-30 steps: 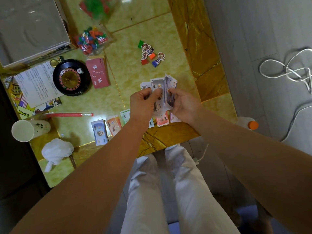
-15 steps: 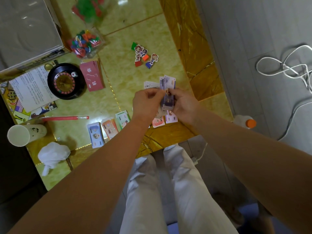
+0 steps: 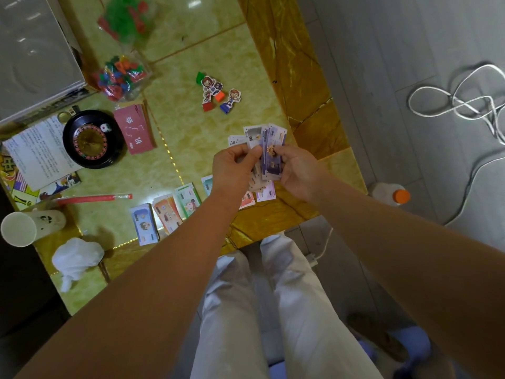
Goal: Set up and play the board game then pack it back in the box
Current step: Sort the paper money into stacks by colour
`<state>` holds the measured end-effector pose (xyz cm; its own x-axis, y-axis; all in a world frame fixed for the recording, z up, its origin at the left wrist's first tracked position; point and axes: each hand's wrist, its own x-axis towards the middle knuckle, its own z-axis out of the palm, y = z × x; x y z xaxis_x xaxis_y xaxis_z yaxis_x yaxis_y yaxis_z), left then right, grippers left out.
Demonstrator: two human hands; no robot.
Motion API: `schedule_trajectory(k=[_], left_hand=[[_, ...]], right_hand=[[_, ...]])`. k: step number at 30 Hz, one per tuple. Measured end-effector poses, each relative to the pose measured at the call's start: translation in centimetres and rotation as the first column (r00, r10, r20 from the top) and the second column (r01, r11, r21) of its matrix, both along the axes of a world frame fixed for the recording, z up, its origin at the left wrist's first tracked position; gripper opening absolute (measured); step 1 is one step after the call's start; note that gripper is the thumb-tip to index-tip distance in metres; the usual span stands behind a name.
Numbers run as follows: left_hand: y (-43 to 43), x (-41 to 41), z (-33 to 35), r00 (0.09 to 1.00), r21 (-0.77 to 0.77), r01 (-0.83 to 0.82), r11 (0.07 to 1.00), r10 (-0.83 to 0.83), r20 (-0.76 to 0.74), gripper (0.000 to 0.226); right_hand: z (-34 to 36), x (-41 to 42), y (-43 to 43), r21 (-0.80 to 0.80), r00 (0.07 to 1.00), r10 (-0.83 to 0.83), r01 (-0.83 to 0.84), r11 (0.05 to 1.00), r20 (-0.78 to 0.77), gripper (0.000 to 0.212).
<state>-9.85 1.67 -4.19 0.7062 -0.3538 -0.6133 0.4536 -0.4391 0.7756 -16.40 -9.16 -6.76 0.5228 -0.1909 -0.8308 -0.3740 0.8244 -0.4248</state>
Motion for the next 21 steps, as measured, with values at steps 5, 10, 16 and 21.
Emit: schedule_trajectory(k=[5, 10, 16, 21], left_hand=[[-0.4, -0.4, -1.0, 0.996, -0.02, 0.025, 1.0, -0.023, 0.086, 0.055], [-2.2, -0.8, -0.6, 0.992, 0.047, 0.068, 0.997, -0.073, 0.103, 0.025], [-3.3, -0.7, -0.4, 0.993, 0.173, 0.033, 0.984, -0.053, 0.107, 0.015], [-3.5, -0.6, 0.3, 0.998, 0.021, -0.067, 0.998, 0.068, -0.013, 0.019]], right_hand=[[-0.8, -0.7, -1.1, -0.031, 0.999, -0.024, 0.022, 0.999, -0.045, 0.014], [-1.1, -1.4, -1.8, -0.041, 0.999, -0.035, 0.034, 0.999, -0.028, 0.017], [-0.9, -1.7, -2.7, -0.037, 0.998, -0.047, 0.046, 0.998, -0.047, 0.013], [-0.3, -1.6, -2.8, 0.024, 1.0, -0.027, 0.027, 0.999, -0.01, 0.028]])
